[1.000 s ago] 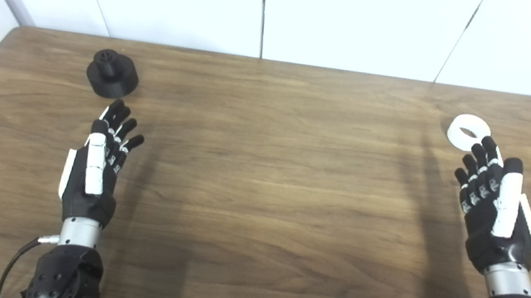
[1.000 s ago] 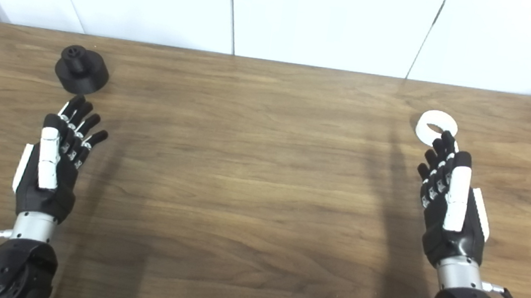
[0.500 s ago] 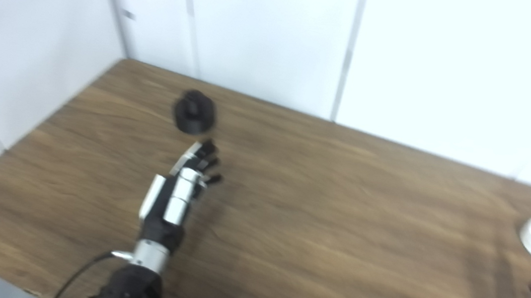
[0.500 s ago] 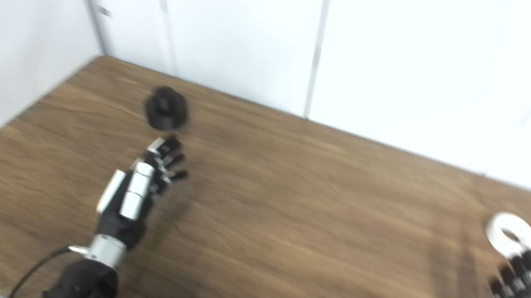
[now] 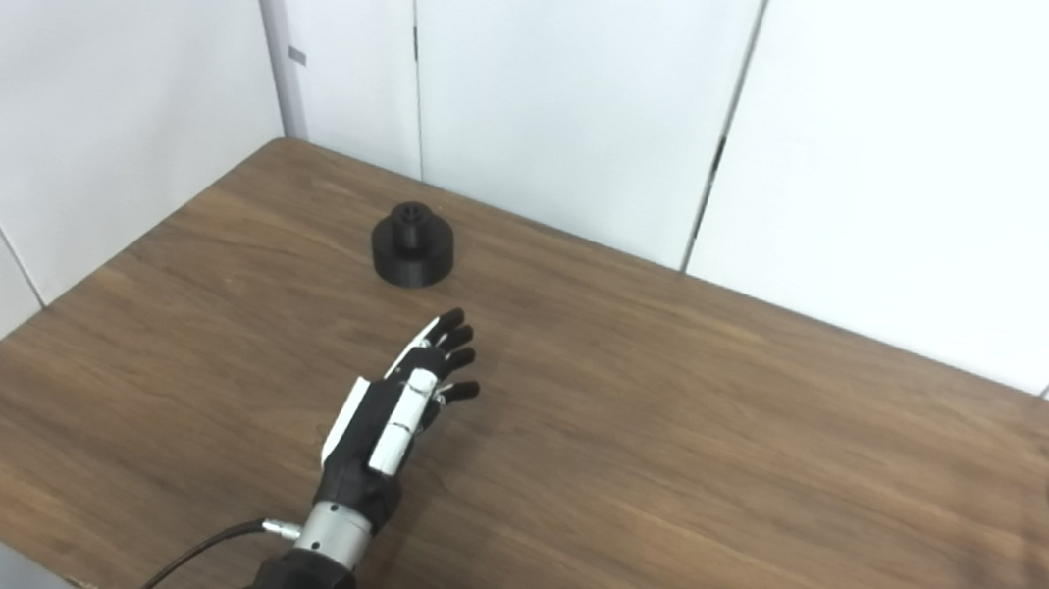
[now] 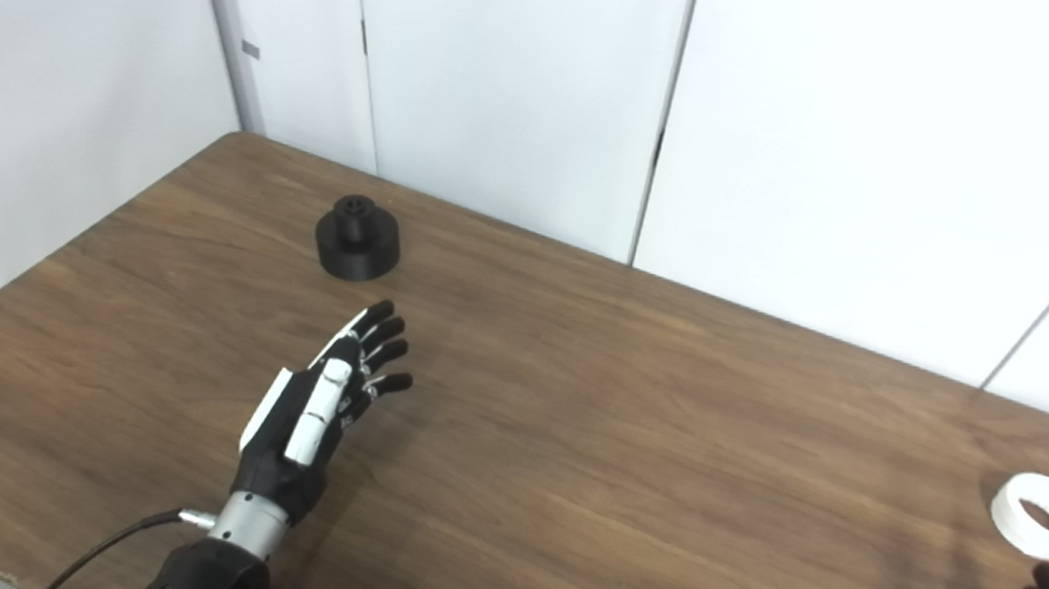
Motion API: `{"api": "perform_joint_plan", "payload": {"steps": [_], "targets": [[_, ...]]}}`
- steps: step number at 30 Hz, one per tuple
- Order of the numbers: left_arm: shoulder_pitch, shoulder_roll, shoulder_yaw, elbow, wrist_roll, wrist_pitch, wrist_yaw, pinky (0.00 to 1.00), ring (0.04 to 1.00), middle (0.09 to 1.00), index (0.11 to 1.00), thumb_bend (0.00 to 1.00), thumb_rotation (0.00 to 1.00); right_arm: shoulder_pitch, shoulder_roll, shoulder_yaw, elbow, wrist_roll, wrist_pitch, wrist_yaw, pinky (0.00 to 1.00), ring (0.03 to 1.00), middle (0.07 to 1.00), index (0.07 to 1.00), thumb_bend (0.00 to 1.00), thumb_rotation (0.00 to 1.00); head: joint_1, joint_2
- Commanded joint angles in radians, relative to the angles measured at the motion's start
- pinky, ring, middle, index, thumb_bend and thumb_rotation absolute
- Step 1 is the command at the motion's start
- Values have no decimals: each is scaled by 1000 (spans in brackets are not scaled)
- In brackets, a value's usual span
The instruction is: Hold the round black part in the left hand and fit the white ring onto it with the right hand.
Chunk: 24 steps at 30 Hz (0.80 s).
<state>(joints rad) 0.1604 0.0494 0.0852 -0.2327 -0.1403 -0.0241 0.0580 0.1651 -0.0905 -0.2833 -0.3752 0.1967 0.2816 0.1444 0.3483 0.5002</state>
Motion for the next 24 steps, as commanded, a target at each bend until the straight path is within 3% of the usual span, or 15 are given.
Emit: {"api": "perform_joint_plan", "payload": {"steps": [1, 8, 16, 24], "targets": [[27, -42, -3, 3, 5, -55, 2, 826, 914, 930, 936, 602, 863, 58, -35, 1, -10, 11, -57, 13, 1000, 1000, 969, 984, 523, 1000, -3, -8], [21, -40, -12, 32, 11, -72, 8, 845, 928, 948, 942, 581, 873, 46, -35, -2, 29, 15, -83, 15, 1000, 976, 933, 964, 493, 1000, 1, -30], [22, -39, -19, 37, 52, -88, 22, 844, 933, 953, 946, 512, 892, 44, -39, -2, 41, 15, -93, 16, 1000, 957, 912, 943, 474, 1000, -5, -18], [17, -21, -27, 28, 129, -62, 32, 835, 935, 949, 958, 601, 717, 49, -38, -1, 31, 20, -82, 13, 844, 919, 892, 902, 468, 1000, -2, -7]]}}
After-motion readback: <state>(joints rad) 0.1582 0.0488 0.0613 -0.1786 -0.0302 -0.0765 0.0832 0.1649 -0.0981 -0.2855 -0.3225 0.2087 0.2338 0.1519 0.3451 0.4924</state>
